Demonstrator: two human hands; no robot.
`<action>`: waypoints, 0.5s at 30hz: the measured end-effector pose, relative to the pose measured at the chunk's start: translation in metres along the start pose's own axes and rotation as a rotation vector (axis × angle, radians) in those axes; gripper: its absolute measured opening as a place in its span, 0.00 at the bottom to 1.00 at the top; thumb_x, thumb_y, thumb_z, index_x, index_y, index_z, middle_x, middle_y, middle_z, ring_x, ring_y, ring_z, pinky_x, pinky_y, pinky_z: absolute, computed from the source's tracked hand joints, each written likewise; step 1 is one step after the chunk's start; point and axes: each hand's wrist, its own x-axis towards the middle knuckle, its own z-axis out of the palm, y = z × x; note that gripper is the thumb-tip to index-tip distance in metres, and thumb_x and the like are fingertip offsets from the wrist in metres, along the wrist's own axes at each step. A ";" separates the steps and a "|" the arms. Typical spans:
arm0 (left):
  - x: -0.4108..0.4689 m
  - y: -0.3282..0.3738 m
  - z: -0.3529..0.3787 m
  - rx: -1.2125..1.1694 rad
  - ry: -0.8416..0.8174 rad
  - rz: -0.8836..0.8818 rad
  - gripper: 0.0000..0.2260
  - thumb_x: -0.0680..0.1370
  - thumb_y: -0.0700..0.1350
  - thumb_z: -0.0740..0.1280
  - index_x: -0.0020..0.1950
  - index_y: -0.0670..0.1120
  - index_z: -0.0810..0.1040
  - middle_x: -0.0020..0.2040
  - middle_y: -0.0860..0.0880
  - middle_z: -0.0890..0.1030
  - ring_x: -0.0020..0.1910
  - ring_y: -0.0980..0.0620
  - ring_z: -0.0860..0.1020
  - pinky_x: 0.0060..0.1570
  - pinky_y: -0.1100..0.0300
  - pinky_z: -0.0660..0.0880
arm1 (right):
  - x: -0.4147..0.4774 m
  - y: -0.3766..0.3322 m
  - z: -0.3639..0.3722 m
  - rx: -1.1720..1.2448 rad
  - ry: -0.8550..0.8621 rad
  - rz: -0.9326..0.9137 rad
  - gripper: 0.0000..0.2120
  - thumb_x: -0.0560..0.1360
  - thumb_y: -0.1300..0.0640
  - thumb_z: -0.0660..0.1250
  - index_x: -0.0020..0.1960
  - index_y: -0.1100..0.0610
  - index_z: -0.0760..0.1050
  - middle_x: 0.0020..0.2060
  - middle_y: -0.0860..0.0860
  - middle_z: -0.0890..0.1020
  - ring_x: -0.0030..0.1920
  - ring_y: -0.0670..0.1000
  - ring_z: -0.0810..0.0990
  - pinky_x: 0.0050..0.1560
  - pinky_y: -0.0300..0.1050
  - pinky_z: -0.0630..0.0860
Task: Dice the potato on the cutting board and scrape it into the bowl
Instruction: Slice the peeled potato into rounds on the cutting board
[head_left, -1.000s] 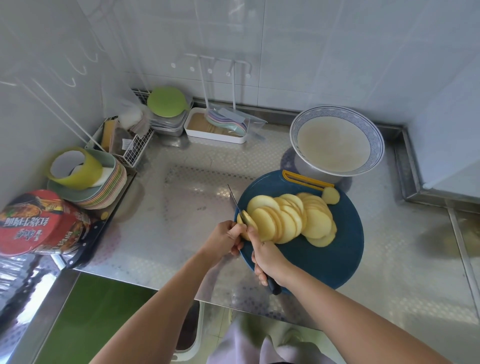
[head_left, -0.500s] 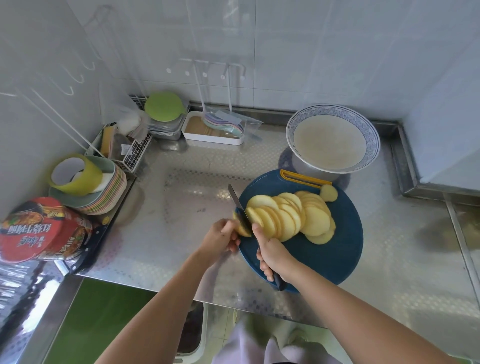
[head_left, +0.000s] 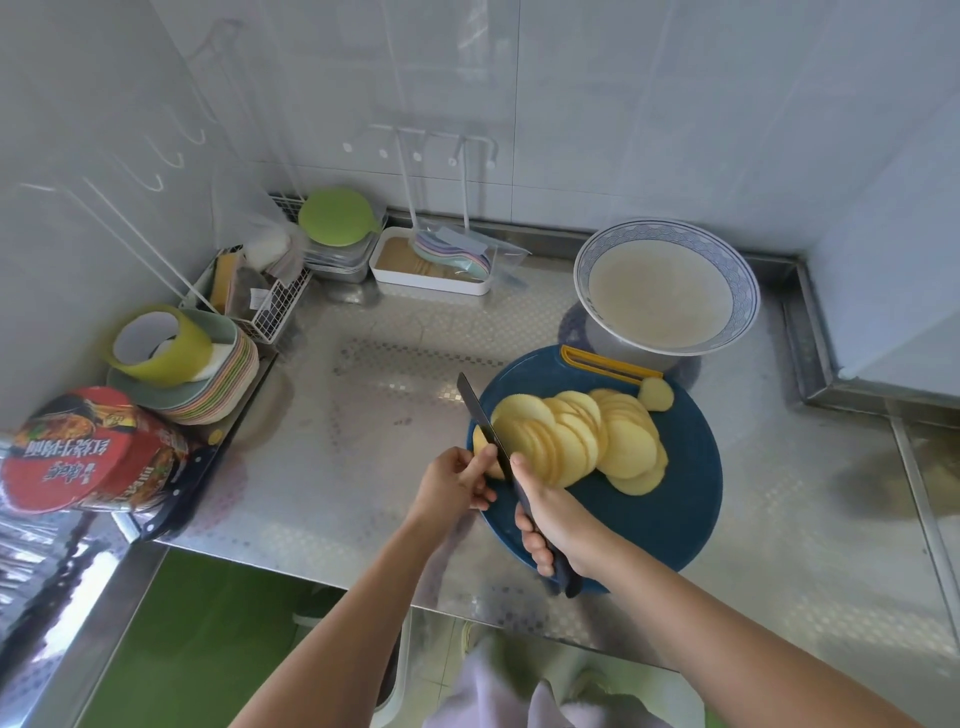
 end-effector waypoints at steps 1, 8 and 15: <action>0.001 0.001 0.000 0.010 0.000 -0.010 0.14 0.77 0.51 0.68 0.43 0.40 0.72 0.28 0.49 0.76 0.26 0.55 0.77 0.28 0.64 0.75 | -0.003 0.001 -0.003 -0.003 -0.008 -0.010 0.33 0.76 0.27 0.50 0.32 0.56 0.61 0.21 0.51 0.63 0.20 0.50 0.60 0.24 0.40 0.59; 0.006 0.002 -0.001 0.068 -0.013 -0.011 0.15 0.77 0.51 0.67 0.40 0.40 0.72 0.27 0.48 0.76 0.24 0.56 0.76 0.27 0.66 0.73 | -0.025 -0.001 -0.017 -0.021 -0.034 -0.036 0.33 0.75 0.26 0.50 0.32 0.56 0.60 0.21 0.51 0.62 0.20 0.49 0.60 0.23 0.38 0.60; 0.008 -0.001 -0.001 0.092 -0.001 0.006 0.16 0.76 0.53 0.67 0.38 0.41 0.73 0.25 0.49 0.76 0.24 0.56 0.75 0.27 0.65 0.72 | -0.032 -0.005 -0.018 0.022 -0.062 -0.027 0.34 0.75 0.26 0.51 0.31 0.56 0.61 0.21 0.51 0.62 0.20 0.49 0.59 0.22 0.38 0.59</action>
